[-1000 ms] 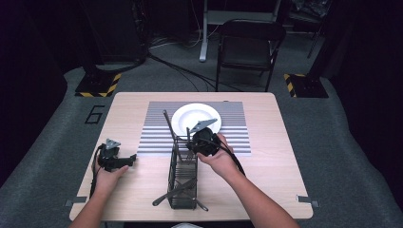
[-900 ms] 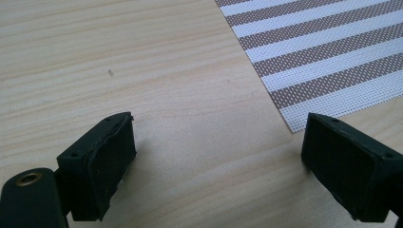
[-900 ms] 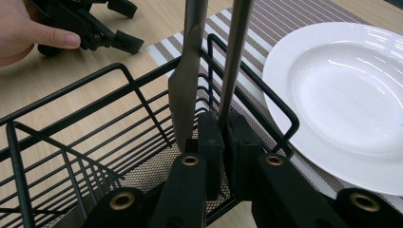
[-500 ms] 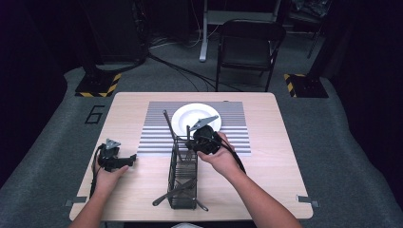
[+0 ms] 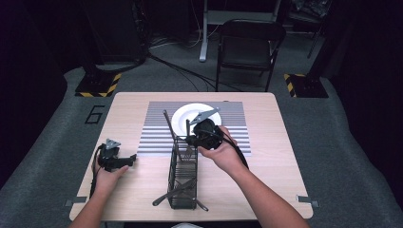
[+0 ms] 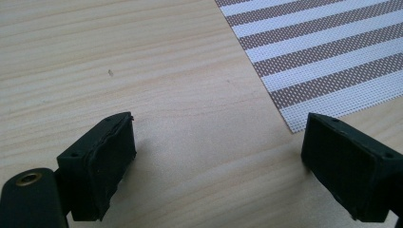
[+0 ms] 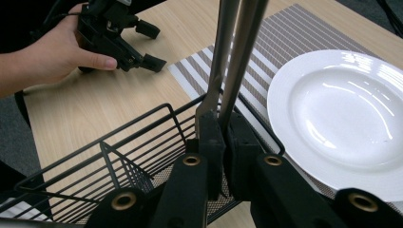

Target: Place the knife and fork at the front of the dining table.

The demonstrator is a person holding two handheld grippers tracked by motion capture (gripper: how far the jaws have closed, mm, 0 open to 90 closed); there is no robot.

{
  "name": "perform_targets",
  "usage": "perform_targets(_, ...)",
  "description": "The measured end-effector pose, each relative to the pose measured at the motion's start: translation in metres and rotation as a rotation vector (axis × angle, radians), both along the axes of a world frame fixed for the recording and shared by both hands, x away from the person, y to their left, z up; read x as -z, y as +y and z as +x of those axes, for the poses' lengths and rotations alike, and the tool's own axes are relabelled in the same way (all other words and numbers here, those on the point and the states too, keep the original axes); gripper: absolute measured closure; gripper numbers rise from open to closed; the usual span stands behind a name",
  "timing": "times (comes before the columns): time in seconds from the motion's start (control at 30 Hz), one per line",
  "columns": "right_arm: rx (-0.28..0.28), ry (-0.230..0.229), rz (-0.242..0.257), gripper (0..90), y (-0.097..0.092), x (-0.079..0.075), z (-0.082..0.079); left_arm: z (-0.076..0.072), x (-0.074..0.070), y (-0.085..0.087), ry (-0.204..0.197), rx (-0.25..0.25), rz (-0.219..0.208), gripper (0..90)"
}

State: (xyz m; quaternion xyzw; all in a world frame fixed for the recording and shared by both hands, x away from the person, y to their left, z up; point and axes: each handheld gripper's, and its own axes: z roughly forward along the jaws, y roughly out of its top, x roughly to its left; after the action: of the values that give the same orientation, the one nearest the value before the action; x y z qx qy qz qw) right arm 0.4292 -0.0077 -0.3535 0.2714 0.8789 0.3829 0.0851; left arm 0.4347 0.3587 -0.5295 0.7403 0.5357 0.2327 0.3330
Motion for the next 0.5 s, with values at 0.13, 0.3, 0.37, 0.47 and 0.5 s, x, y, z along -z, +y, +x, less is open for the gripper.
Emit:
perform_targets(0.13, -0.005, -0.019, 0.001, 86.9, 0.0, -0.011, -0.001, 0.0, 0.0, 0.0, -0.001, -0.001, 0.0, 10.8)
perform_targets(0.3, -0.004, -0.019, 0.004, 86.9, -0.002, -0.024, -0.002, 0.0, 0.0, 0.0, -0.001, -0.001, 0.0, 10.8)
perform_targets(0.37, -0.004, -0.023, 0.009, 86.9, -0.002, -0.028, -0.001, 0.0, 0.0, 0.0, -0.001, -0.001, -0.001, 10.8)
perform_targets(0.47, -0.004, -0.024, 0.007, 86.9, -0.004, -0.035, -0.001, 0.0, 0.0, 0.0, 0.004, 0.001, 0.001, 10.8)
perform_targets(0.5, -0.002, -0.022, 0.006, 86.9, -0.004, -0.036, -0.001, 0.0, 0.0, 0.0, -0.001, -0.001, -0.001, 10.8)
